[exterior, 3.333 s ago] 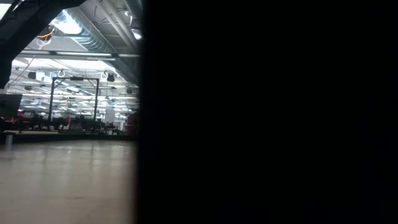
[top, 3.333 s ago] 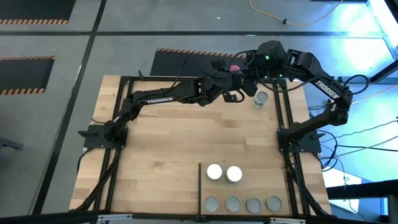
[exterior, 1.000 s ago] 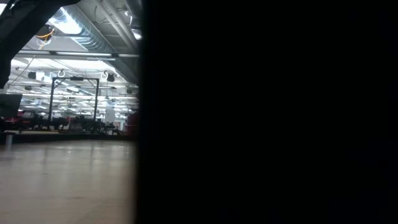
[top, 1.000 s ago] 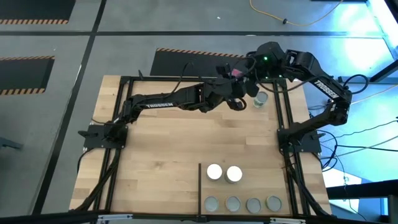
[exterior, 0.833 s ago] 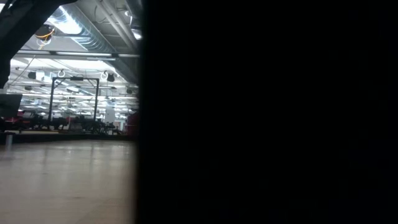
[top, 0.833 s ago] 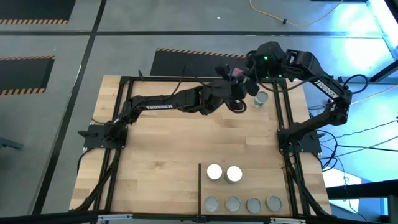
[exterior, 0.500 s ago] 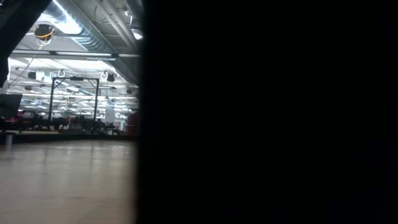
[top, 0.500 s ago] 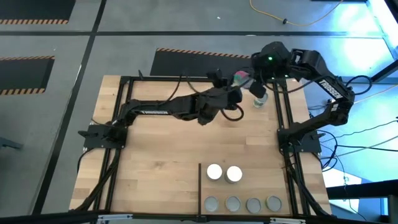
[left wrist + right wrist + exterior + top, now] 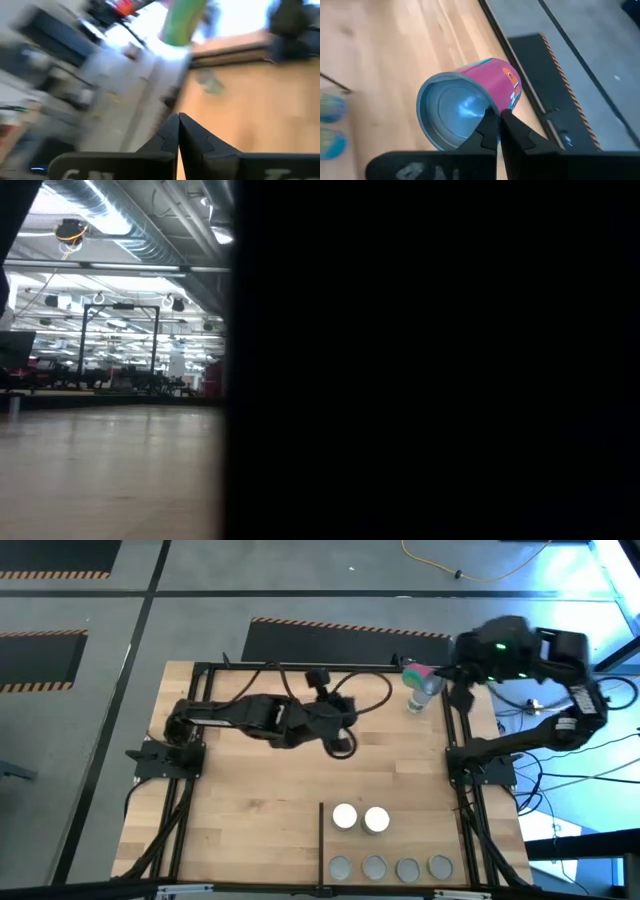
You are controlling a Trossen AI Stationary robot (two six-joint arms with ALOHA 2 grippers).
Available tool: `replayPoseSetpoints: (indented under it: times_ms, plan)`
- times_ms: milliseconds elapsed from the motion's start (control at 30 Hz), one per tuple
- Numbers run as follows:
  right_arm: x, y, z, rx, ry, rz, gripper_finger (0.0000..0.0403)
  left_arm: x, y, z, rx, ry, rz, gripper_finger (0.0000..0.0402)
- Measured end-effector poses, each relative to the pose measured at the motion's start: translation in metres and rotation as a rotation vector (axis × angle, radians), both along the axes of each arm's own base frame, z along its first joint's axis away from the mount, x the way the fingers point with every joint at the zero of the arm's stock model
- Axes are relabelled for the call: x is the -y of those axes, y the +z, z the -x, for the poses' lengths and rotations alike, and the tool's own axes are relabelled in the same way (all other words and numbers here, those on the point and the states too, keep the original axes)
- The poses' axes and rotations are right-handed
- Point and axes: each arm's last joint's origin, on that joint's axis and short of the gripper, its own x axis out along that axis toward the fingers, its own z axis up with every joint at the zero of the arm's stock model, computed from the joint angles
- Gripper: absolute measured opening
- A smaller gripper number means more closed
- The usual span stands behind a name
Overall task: Pick and place cans onto a shelf
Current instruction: Put the canned chicken soup on the shelf
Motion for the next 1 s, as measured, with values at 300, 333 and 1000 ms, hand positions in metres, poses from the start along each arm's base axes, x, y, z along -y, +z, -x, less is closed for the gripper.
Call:
replayPoseSetpoints:
  times_ms: [300,333,1000]
  plan:
    - [-0.026,-0.012,0.039,0.126,-0.041,-0.177,0.0007,-0.002,-0.005,0.041,-0.185,-0.067,0.271,0.0004]
    - [-0.028,-0.019,0.04,0.113,-0.047,-0.202,0.0007,-0.002,-0.004,0.043,-0.18,-0.061,0.284,0.0002]
    - [-0.069,-0.131,0.012,-0.209,0.136,-0.555,0.0006,-0.007,0.027,0.092,-0.136,-0.132,0.423,0.0003]
